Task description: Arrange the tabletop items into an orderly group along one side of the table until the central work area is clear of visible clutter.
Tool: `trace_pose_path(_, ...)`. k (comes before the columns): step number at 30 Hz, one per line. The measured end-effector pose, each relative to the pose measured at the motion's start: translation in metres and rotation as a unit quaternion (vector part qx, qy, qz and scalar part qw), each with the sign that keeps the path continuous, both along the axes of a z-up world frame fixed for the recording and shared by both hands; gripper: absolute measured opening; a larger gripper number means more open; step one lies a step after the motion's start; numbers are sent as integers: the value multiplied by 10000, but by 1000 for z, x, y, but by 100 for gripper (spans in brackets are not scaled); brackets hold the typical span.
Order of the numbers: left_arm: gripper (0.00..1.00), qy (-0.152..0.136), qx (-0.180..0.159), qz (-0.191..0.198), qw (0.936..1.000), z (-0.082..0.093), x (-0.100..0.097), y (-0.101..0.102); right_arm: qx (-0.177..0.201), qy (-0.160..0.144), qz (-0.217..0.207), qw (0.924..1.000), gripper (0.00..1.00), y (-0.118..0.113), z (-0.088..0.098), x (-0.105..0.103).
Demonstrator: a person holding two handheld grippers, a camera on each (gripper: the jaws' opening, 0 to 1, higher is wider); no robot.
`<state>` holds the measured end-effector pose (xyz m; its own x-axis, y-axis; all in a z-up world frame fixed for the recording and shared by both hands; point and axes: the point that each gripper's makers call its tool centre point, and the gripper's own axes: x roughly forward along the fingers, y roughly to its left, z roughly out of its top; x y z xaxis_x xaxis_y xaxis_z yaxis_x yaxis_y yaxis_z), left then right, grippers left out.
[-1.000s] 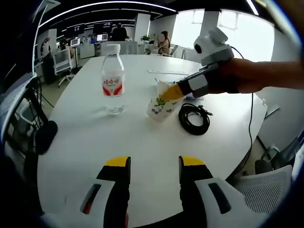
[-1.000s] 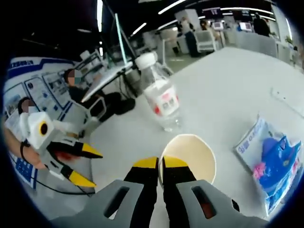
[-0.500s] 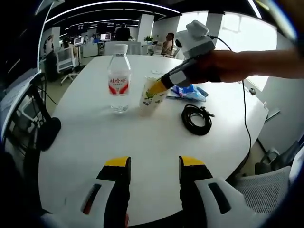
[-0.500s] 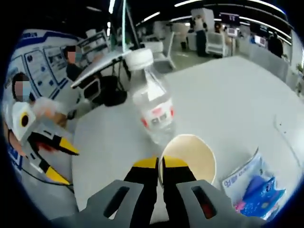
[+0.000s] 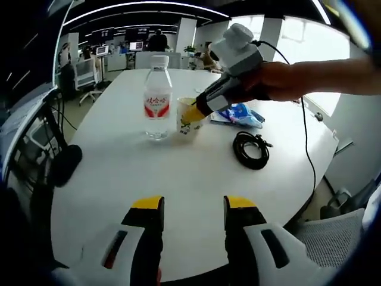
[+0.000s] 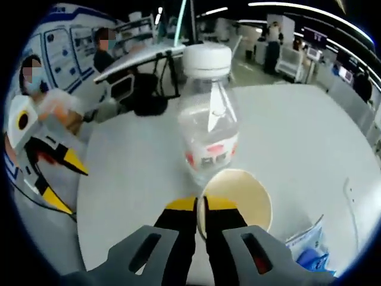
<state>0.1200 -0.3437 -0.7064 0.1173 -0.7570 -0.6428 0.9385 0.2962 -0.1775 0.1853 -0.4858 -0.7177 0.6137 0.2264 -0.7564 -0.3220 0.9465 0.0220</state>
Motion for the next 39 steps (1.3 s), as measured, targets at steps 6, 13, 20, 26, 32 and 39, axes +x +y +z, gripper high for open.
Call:
trace_pose_path(6,38,18,-2,22,10000,-1,1,1,-113,71,94,9999,3,-2,-6,0)
trace_pose_path(13,38,28,-31,42,10000,-1,0,1,-89,79,7,9999,8,-4,-7,2)
trace_pose_path(20,38,55,-60,62,9999,0,-1,-1,-104,34,-13,9999,15,-4,-3,2)
trace_pose_path(26,38,55,-68,24,10000,1,-3,-4,-107,-37,11,9999,18,-3,3,-1)
trace_pose_path(32,38,38,-94,-28,9999,4,-6,-9,-128,-152,155,9997,22,2,16,-8)
trace_pose_path(39,38,30,-126,-87,9999,7,-10,-16,-105,-376,116,9992,24,0,35,-18)
